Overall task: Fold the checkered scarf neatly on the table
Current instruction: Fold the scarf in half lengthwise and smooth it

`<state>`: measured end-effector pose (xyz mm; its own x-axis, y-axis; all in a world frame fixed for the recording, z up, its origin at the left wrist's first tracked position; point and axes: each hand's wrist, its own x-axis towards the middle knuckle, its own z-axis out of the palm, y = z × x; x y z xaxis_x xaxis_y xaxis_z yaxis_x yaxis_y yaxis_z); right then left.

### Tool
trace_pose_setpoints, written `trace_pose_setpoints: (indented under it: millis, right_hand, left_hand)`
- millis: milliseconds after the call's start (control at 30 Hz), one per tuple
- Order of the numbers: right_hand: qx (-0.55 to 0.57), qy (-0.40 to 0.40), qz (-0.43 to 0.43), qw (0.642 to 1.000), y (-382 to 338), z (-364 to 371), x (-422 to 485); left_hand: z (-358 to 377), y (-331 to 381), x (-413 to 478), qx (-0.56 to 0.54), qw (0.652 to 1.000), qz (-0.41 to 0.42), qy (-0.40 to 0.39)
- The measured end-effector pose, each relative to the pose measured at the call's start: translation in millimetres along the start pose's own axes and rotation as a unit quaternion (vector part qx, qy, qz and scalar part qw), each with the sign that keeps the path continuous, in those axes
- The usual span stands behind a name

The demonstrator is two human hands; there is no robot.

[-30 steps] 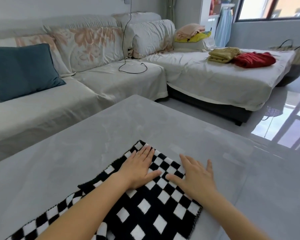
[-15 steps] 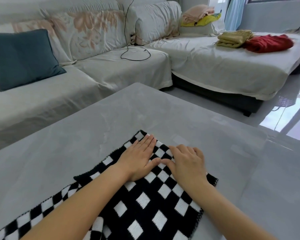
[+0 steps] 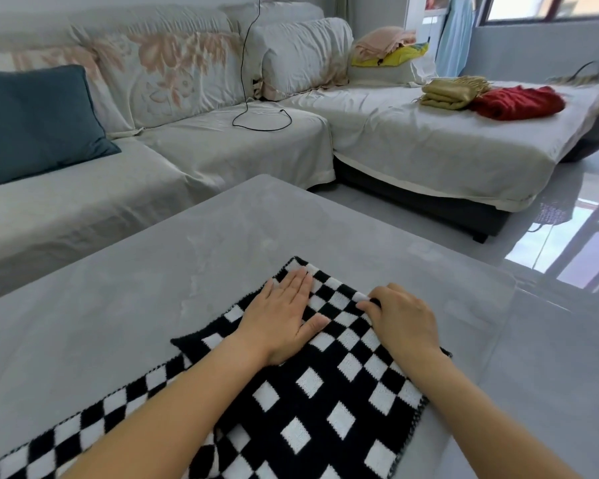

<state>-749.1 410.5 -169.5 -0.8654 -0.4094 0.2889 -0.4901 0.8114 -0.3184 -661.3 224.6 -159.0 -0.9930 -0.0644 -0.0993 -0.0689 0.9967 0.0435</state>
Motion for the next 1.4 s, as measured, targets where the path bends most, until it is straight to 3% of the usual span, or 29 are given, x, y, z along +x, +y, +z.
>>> trace_pose_setpoints:
  millis: [200,400,600,667,767,800,867,1000,1200,1400]
  right_hand:
    - [-0.064,0.019,0.02,0.998,50.9,-4.1,53.6]
    - [-0.108,0.026,0.001,0.994,70.8,-0.8,80.1]
    - [-0.133,-0.008,0.016,0.991,39.0,-25.6,50.9]
    - [-0.077,-0.073,-0.029,0.994,9.6,-43.9,12.1]
    - [0.016,-0.215,-0.117,0.969,-29.7,-50.1,-70.6]
    - [0.003,-0.217,-0.139,0.966,-33.1,-43.4,-93.2]
    - [-0.034,-0.186,-0.155,0.97,-32.0,-30.3,-120.9]
    - [0.008,-0.13,-0.127,0.983,-26.4,-29.4,-122.4]
    - [0.031,-0.047,-0.163,0.985,-22.1,-43.2,-131.1]
    - [0.039,-0.081,-0.189,0.978,-30.9,-39.5,-139.6]
  left_hand:
    - [-19.7,44.3,27.9,-0.031,0.999,-0.005,-0.026]
    - [-10.1,44.7,24.4,-0.007,0.998,-0.035,-0.054]
    - [-2.0,40.2,-3.5,-0.037,0.995,-0.03,-0.082]
    - [-6.4,19.9,-11.2,-0.058,0.995,-0.046,-0.063]
    - [-6.8,-21.2,-18.2,-0.056,0.991,-0.108,-0.049]
    - [-4.9,-31.7,-21.0,-0.054,0.99,-0.125,-0.048]
    - [2.1,-43.1,-24.8,-0.075,0.987,-0.141,-0.034]
    - [7.8,-35.5,-22.6,-0.113,0.984,-0.122,0.066]
    - [-2.8,-35.8,-27.5,-0.065,0.97,-0.147,0.181]
    - [-3.3,-34.6,-47.2,-0.032,0.977,-0.179,0.112]
